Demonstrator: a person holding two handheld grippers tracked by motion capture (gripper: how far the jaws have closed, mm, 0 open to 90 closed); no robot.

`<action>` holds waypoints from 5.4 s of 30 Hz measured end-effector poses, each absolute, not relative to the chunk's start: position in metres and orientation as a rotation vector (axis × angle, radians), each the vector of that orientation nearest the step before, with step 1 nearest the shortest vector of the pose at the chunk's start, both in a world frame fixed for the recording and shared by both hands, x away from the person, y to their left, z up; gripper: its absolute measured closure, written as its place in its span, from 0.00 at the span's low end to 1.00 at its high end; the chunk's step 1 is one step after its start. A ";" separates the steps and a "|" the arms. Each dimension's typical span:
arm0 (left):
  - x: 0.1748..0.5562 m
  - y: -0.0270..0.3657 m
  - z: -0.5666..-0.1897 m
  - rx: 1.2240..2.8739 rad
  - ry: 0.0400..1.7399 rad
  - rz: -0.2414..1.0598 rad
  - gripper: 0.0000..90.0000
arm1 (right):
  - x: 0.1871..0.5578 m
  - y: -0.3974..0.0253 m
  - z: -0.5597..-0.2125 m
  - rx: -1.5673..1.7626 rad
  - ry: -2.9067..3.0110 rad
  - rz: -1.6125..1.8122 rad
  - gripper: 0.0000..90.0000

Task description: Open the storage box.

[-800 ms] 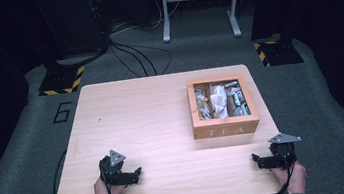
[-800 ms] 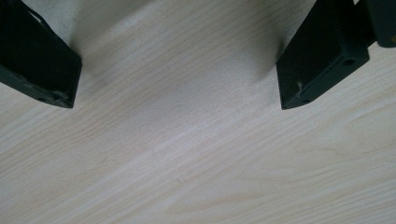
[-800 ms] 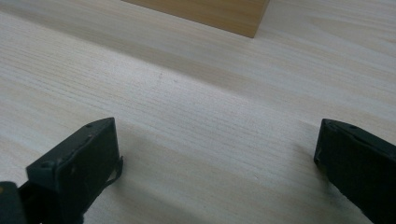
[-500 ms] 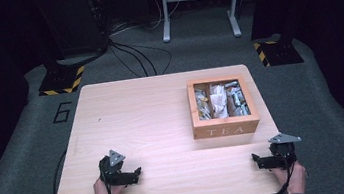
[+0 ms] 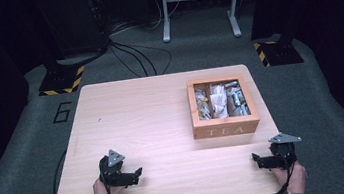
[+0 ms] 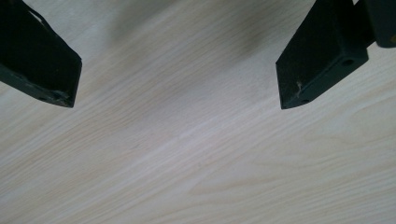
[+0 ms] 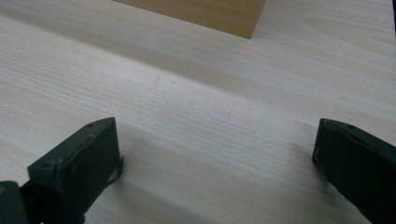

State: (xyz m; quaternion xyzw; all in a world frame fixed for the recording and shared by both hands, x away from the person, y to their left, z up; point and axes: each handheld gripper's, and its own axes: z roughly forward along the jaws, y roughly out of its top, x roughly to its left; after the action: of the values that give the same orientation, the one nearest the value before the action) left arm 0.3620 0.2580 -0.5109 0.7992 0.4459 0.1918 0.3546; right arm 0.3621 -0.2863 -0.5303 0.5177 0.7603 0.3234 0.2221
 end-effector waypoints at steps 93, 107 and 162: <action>0.464 0.059 -0.482 2.096 0.723 0.380 0.48 | 0.361 -0.287 -0.530 1.425 2.102 0.899 0.03; 0.464 0.057 -0.483 2.053 0.743 0.393 0.43 | 0.361 -0.287 -0.530 1.425 2.102 0.899 0.03; 0.463 0.056 -0.479 1.996 0.746 0.416 0.45 | 0.361 -0.286 -0.530 1.432 2.099 0.899 0.03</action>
State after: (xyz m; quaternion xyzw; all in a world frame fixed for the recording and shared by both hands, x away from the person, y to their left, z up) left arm 0.4626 0.0564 -0.4789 0.8132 0.3039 0.1693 0.4666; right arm 0.3613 -0.2864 -0.5298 0.5182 0.7594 0.3253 0.2215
